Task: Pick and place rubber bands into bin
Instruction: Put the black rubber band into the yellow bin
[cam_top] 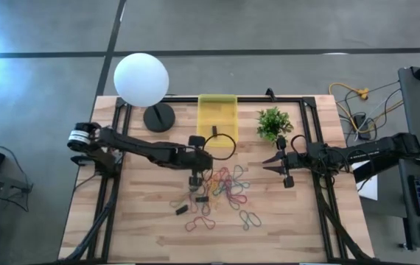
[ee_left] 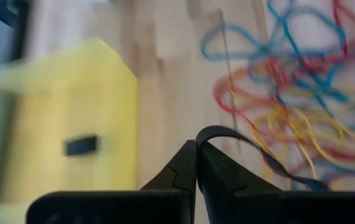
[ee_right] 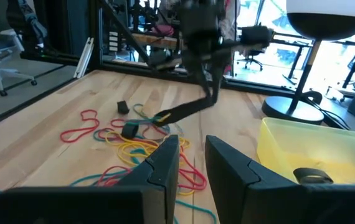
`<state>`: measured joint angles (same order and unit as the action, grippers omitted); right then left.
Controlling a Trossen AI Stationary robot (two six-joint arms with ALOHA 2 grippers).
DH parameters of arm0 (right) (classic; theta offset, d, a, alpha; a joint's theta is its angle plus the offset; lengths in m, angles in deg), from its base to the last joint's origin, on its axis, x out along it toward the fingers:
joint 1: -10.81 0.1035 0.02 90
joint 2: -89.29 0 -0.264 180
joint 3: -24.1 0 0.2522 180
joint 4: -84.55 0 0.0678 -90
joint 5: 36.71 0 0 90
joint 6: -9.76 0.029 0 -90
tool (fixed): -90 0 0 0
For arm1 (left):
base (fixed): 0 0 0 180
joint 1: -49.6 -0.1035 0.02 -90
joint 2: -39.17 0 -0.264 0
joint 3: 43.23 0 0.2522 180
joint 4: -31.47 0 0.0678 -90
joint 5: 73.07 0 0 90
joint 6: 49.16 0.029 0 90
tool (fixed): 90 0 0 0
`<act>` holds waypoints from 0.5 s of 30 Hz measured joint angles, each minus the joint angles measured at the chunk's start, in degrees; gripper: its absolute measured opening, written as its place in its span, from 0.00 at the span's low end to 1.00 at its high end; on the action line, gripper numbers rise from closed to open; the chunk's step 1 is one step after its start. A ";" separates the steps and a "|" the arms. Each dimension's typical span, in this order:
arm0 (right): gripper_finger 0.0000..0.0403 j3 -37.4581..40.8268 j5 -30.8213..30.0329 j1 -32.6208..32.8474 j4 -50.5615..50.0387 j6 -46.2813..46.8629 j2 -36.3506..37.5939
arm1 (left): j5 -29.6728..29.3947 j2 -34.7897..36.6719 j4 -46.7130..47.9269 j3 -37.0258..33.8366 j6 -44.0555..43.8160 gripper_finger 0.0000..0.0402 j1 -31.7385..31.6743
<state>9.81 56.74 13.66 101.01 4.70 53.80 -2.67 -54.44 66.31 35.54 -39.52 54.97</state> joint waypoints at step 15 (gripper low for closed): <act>0.17 0.00 -0.14 0.00 0.03 -0.32 -0.59 | -2.83 5.94 -12.72 1.41 10.48 0.00 4.44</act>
<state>9.81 56.60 13.66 101.03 4.39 53.21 -5.50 -48.50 53.58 36.94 -29.04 59.40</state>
